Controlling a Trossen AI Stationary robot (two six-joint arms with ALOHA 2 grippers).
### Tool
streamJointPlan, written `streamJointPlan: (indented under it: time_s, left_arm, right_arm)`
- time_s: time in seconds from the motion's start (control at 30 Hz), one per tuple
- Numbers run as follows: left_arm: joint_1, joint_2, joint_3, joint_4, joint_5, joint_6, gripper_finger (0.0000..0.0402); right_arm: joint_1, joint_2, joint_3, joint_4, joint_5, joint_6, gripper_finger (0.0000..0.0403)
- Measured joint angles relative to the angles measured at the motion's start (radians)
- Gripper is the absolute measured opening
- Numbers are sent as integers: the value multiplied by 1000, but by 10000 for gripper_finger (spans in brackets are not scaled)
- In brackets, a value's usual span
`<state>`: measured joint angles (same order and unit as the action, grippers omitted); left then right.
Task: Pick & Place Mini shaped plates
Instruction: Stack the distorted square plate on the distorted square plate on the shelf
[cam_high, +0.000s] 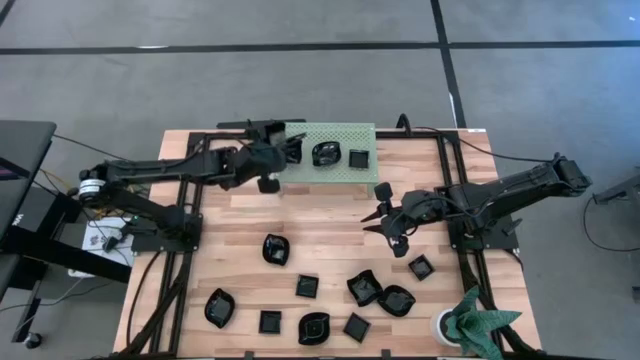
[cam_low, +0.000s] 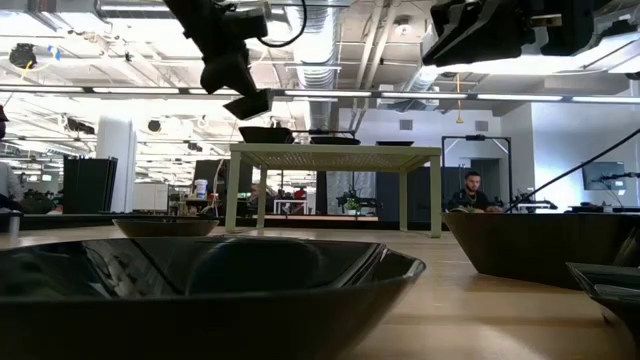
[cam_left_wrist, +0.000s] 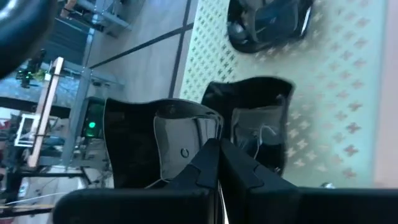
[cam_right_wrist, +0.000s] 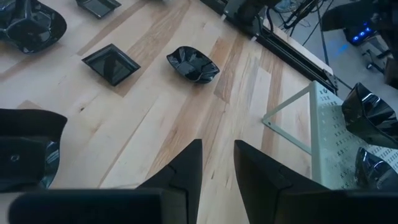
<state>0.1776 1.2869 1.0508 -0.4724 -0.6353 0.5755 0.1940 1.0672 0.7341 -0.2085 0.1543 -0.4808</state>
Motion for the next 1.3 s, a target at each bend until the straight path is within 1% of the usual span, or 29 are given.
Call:
streamJointPlan:
  time_s: [0.03,0.2,0.27,0.43,0.53,0.67,0.83,0.97,1.07,1.13,1.23,1.3]
  left_arm:
    - [1,0,0,5,6,13,5]
    - [-9,-1,0,31,150,106,5]
    - [-9,6,0,42,181,118,5]
    - [8,25,0,57,173,116,6]
    - [19,49,0,64,173,80,6]
    - [27,79,0,70,165,74,13]
    - [26,85,0,76,164,74,34]
    - [15,83,0,84,117,71,61]
    - [-15,83,0,113,84,50,82]
    - [-47,82,0,146,80,27,93]
    - [-106,81,0,162,78,18,104]
    - [-141,81,0,162,53,16,109]
  right_arm:
    - [0,0,0,0,0,0,87]
    - [0,0,0,0,0,0,87]
    - [0,0,0,0,0,0,87]
    - [0,0,0,2,0,0,87]
    - [0,0,0,3,1,0,87]
    - [-1,0,0,2,0,0,87]
    - [-1,0,0,2,0,0,87]
    - [-1,0,0,2,0,27,87]
    - [-1,0,0,12,0,35,87]
    - [-1,0,0,14,0,40,87]
    - [2,0,0,14,0,86,87]
    - [4,0,0,14,0,126,87]
